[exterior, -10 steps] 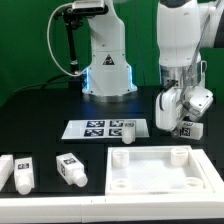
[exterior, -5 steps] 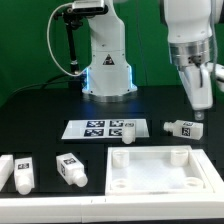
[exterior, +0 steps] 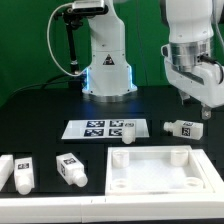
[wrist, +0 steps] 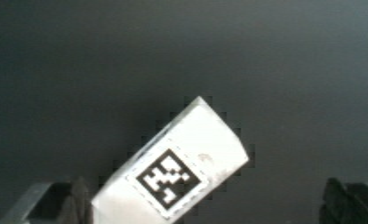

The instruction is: Assemble one leg

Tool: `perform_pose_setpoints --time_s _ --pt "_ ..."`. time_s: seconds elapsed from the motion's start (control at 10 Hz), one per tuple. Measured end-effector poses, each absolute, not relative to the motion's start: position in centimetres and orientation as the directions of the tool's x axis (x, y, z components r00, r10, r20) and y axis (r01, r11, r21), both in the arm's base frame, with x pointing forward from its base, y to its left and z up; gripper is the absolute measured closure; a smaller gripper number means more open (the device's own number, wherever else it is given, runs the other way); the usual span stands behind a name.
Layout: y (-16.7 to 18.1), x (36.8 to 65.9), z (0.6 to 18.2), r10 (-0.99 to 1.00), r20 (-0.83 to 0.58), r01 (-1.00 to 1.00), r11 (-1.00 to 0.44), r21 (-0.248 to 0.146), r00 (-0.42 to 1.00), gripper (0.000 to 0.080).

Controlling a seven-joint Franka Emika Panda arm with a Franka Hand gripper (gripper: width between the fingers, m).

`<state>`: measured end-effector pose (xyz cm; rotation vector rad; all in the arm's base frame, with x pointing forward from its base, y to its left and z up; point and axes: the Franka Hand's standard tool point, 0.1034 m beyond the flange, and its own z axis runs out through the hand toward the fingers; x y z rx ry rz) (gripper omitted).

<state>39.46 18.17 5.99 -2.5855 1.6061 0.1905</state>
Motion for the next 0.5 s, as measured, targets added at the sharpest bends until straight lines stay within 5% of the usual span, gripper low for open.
perform_pose_setpoints --time_s 0.2,0.5 --pt "19.5 41.0 7.3 -0.669 -0.134 -0.679 -0.733 -0.044 0.731 0.015" --pt "19.5 41.3 7.3 -0.477 -0.112 -0.485 -0.872 -0.067 0.872 0.015"
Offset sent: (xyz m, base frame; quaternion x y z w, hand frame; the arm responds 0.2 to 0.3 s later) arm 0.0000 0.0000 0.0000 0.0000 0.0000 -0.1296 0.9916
